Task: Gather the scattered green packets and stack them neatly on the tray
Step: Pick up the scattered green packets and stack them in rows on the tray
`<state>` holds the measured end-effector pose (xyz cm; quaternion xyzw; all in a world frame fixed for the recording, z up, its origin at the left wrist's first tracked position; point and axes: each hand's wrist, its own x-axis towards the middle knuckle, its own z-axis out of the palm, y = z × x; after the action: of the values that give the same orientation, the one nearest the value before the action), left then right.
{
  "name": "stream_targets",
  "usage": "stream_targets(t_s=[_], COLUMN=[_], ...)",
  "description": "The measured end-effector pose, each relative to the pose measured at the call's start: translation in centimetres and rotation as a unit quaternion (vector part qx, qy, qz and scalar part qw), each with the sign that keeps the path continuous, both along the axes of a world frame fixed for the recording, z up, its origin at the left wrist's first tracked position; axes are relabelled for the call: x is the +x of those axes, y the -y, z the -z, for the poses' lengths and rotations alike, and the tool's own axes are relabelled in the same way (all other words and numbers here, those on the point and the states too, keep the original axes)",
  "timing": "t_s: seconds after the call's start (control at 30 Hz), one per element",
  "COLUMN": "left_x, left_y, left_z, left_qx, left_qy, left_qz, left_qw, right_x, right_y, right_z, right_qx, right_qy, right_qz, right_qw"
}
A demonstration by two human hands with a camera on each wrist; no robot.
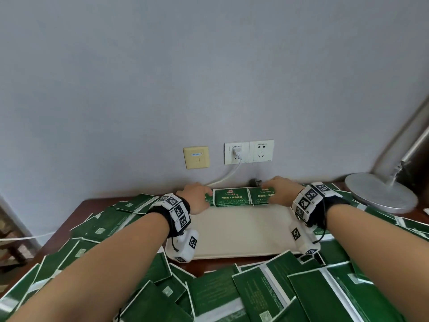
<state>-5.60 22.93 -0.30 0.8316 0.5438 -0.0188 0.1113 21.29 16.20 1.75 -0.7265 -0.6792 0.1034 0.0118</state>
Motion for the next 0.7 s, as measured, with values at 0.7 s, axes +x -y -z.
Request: stream_targets(t_s=[0.7], left_x=[2.1], left_y=[19.6], left_z=[-4.1], left_qx=[-0.005], left_qy=[0.058], left_qz=[0.121], left_qw=[0.991], right_x=[-3.2], right_y=[20.7], right_z=[-4.2], right_qx=[-0.002], right_qy=[0.007], right_qz=[0.0], right_qw=[1.0])
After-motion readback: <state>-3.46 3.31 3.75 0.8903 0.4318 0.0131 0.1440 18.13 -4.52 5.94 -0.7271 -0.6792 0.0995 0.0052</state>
